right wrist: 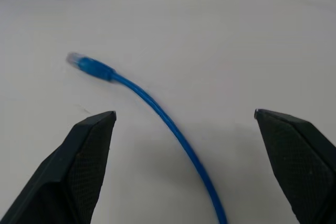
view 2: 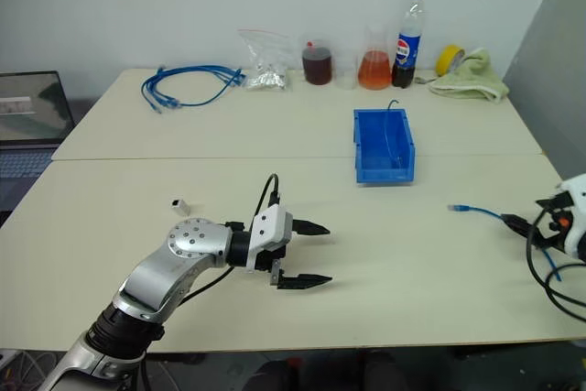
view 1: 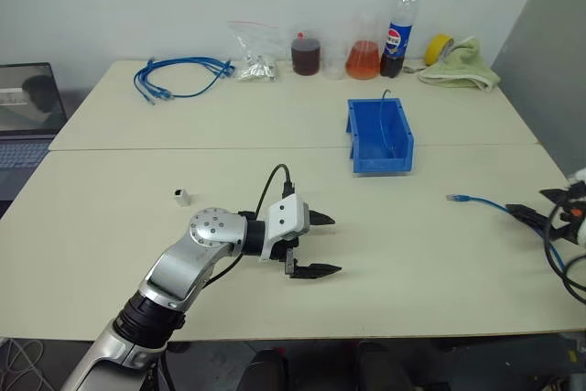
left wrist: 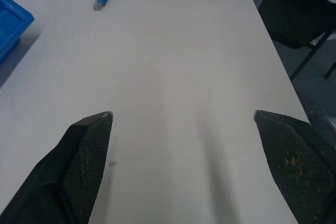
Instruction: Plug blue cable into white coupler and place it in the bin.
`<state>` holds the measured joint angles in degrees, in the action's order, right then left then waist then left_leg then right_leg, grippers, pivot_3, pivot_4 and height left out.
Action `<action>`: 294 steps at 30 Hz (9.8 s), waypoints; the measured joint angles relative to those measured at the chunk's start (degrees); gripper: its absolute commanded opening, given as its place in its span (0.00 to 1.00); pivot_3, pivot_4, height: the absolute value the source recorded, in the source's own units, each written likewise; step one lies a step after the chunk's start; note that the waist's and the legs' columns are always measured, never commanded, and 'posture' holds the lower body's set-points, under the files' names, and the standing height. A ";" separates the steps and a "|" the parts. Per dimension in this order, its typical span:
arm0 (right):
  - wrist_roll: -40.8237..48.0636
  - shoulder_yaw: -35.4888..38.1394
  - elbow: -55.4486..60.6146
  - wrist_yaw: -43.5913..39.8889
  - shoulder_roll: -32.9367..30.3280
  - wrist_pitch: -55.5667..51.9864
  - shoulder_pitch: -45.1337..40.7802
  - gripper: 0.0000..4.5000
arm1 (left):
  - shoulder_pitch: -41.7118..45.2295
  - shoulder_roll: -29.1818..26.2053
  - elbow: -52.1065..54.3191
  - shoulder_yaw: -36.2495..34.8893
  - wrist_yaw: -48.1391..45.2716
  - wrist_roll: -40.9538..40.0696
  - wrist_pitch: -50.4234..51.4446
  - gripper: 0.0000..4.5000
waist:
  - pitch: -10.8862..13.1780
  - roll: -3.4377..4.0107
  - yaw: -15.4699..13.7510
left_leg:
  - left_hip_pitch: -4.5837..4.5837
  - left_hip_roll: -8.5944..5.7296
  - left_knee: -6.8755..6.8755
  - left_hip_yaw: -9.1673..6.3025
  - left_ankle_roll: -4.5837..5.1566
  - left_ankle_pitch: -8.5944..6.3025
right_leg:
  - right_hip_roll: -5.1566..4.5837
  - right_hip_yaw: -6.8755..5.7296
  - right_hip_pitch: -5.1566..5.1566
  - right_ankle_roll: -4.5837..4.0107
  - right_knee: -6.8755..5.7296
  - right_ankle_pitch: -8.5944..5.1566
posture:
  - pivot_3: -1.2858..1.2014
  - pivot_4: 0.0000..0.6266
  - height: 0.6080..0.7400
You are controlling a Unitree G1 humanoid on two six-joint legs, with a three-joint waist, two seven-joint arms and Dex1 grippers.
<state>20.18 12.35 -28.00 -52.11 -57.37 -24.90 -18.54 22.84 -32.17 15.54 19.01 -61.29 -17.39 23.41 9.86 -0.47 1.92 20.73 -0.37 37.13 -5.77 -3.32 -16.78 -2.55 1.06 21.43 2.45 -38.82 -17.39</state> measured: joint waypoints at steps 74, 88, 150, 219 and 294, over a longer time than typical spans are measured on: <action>-21.23 -35.11 18.83 -13.75 29.83 11.59 -16.46 0.12 | -24.62 -13.62 0.48 -17.10 5.93 1.18 -1.78 1.00 | 0.07 0.00 -0.09 | 0.16 -0.03 -0.02 -0.30 -0.03 0.00 | -0.12 -0.08 0.31 -0.01 -0.12 0.01 | 0.52 0.24 1.00; -17.52 -31.58 26.08 -14.06 28.12 4.99 -16.31 0.88 | -20.16 -10.96 -3.19 -16.89 5.60 0.87 -2.09 1.00 | 0.07 0.00 -0.13 | 0.18 -0.03 -0.02 -0.36 -0.03 0.00 | -0.13 -0.10 0.32 -0.01 -0.13 0.01 | 0.52 0.24 1.00; 12.14 -12.18 69.35 8.24 21.84 -20.08 18.19 1.00 | -10.97 -5.27 -4.67 -6.15 5.32 3.26 4.00 0.05 | 0.01 -0.08 -0.48 | 0.01 -0.03 0.01 -0.34 -0.02 0.00 | -0.05 -0.21 -0.03 0.02 -0.06 0.00 | 0.52 0.24 1.00; 33.75 -14.13 50.24 11.65 36.04 -24.36 3.88 0.15 | -1.90 -4.47 2.71 -17.09 2.82 -30.01 28.78 0.05 | 0.12 -0.22 -0.06 | 0.12 0.05 -0.06 -0.34 -0.02 0.00 | 0.04 -0.08 0.26 0.01 -0.09 0.00 | 0.52 0.24 1.00; 18.01 -18.31 45.35 1.09 29.44 -12.04 2.23 0.02 | -30.28 11.68 -3.01 -38.80 45.34 3.56 -12.47 1.00 | 0.15 -0.27 -0.38 | 0.16 -0.03 -0.08 -0.35 -0.02 0.00 | -0.09 -0.14 0.25 0.01 -0.04 0.01 | 0.52 0.24 1.00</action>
<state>38.19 -5.96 17.35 -51.02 -27.93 -36.94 -16.31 -7.44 -20.50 12.53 -19.78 -15.95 -13.83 10.94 10.02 -0.73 1.54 20.88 -0.39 37.05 -6.12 -3.34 -16.78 -2.65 0.92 21.68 2.46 -38.86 -17.38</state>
